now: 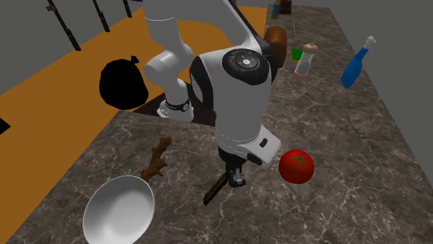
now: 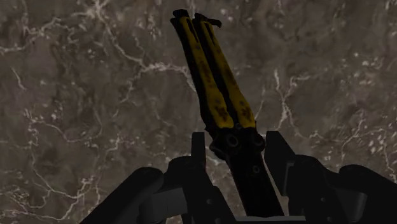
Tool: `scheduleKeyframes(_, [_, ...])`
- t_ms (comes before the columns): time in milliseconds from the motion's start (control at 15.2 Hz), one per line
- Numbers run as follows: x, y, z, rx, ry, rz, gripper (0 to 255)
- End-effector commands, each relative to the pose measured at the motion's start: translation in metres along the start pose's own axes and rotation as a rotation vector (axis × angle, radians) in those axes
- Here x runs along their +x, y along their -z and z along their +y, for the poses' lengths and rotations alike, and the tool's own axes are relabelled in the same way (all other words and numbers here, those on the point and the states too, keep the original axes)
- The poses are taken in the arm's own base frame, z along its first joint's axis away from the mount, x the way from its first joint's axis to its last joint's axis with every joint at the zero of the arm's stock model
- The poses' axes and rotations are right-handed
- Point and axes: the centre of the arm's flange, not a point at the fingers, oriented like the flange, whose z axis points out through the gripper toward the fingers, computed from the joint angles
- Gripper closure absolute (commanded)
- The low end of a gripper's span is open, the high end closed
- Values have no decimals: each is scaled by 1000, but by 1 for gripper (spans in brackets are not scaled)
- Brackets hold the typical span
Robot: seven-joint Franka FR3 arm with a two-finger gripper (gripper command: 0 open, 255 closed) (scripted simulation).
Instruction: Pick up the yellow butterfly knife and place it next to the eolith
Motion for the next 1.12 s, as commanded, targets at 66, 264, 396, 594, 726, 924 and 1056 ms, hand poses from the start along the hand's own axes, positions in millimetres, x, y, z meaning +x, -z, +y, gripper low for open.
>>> scheduleKeyframes(66, [35, 3, -10, 0, -1, 0, 255])
scheduleKeyframes(264, [73, 3, -22, 0, -1, 0, 255])
scheduleKeyframes(396, [98, 3, -31, 0, -1, 0, 255])
scheduleKeyframes(594, [136, 3, -43, 0, -1, 0, 255])
scheduleKeyframes(726, [161, 3, -52, 0, -1, 0, 255])
scheduleKeyframes(924, [198, 3, -64, 0, -1, 0, 255])
scheduleKeyframes(1056, [223, 3, -73, 0, -1, 0, 255])
